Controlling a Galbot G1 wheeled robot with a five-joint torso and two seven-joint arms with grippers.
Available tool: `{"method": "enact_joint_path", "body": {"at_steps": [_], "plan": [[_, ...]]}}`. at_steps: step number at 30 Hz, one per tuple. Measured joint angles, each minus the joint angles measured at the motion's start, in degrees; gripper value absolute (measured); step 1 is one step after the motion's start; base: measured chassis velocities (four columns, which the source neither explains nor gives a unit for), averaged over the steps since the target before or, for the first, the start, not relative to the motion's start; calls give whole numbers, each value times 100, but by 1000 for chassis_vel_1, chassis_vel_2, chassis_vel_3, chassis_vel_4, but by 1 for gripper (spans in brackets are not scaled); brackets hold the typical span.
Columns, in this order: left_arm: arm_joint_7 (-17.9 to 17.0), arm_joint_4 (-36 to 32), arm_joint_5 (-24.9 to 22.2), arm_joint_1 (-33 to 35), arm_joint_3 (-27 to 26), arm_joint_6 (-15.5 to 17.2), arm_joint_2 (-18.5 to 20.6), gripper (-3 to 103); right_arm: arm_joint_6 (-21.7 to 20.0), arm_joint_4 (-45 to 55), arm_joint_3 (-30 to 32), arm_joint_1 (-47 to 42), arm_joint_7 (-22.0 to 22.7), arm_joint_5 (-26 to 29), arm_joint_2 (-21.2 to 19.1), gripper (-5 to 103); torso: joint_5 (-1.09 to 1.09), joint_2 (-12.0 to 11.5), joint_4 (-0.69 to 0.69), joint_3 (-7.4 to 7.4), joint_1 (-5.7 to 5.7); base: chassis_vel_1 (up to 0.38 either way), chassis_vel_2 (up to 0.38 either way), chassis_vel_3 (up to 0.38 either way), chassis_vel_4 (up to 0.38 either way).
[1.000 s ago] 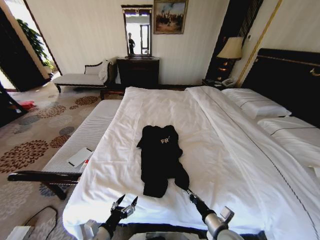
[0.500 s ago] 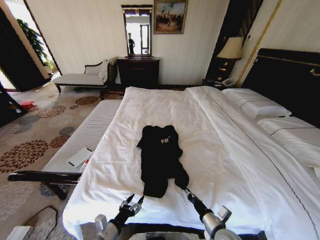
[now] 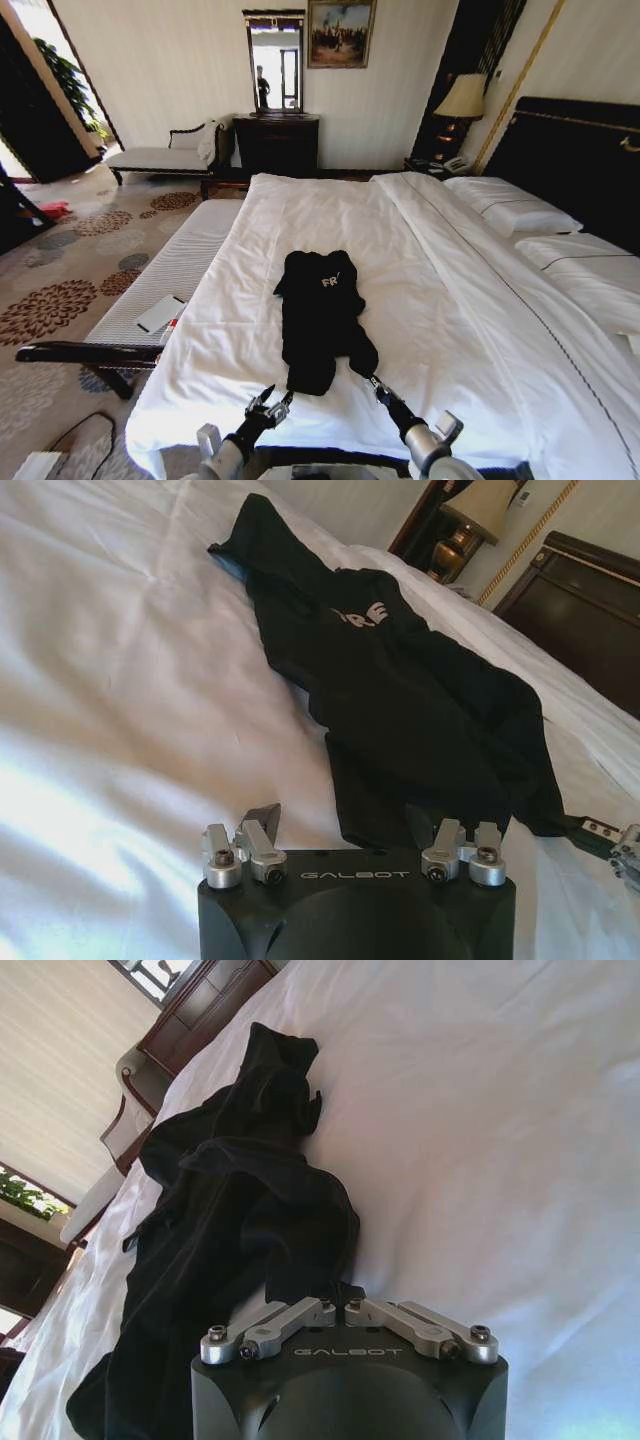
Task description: Fold the clothes on the bed.
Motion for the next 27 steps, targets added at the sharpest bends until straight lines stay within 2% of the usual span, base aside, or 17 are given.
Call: {"method": "enact_joint_path", "body": {"at_steps": [6, 10, 12, 14, 15, 18, 19, 20, 23, 27], "plan": [[64, 211, 221, -95, 211, -22, -126, 71, -25, 77, 25, 2, 3, -46, 54, 0, 0, 0, 0, 0, 0, 0, 0, 0, 0], [88, 204, 330, -19, 270, -95, -135, 50, -29, 69, 23, 5, 6, -74, 44, 0, 0, 0, 0, 0, 0, 0, 0, 0, 0], [87, 203, 345, -17, 269, -122, -135, 50, -30, 66, 20, 6, 6, -80, 43, 0, 0, 0, 0, 0, 0, 0, 0, 0, 0], [73, 203, 362, -25, 244, -186, -133, 39, -32, 49, 10, 8, 6, -106, 40, 0, 0, 0, 0, 0, 0, 0, 0, 0, 0], [73, 203, 362, -25, 244, -186, -133, 39, -32, 49, 10, 8, 6, -106, 40, 0, 0, 0, 0, 0, 0, 0, 0, 0, 0], [67, 190, 311, -46, 211, -185, -118, 23, -34, 39, 5, 10, 6, -121, 33, 0, 0, 0, 0, 0, 0, 0, 0, 0, 0], [66, 189, 297, -57, 210, -179, -117, 23, -35, 39, 5, 9, 5, -122, 31, 0, 0, 0, 0, 0, 0, 0, 0, 0, 0], [66, 191, 290, -73, 210, -174, -119, 18, -35, 40, 5, 9, 5, -123, 30, 0, 0, 0, 0, 0, 0, 0, 0, 0, 0], [65, 208, 282, -104, 216, -170, -128, 12, -37, 45, 6, 7, 4, -125, 27, 0, 0, 0, 0, 0, 0, 0, 0, 0, 0], [61, 226, 236, -134, 246, -166, -159, 10, -37, 48, 13, 3, 4, -128, 21, 0, 0, 0, 0, 0, 0, 0, 0, 0, 0]]}}
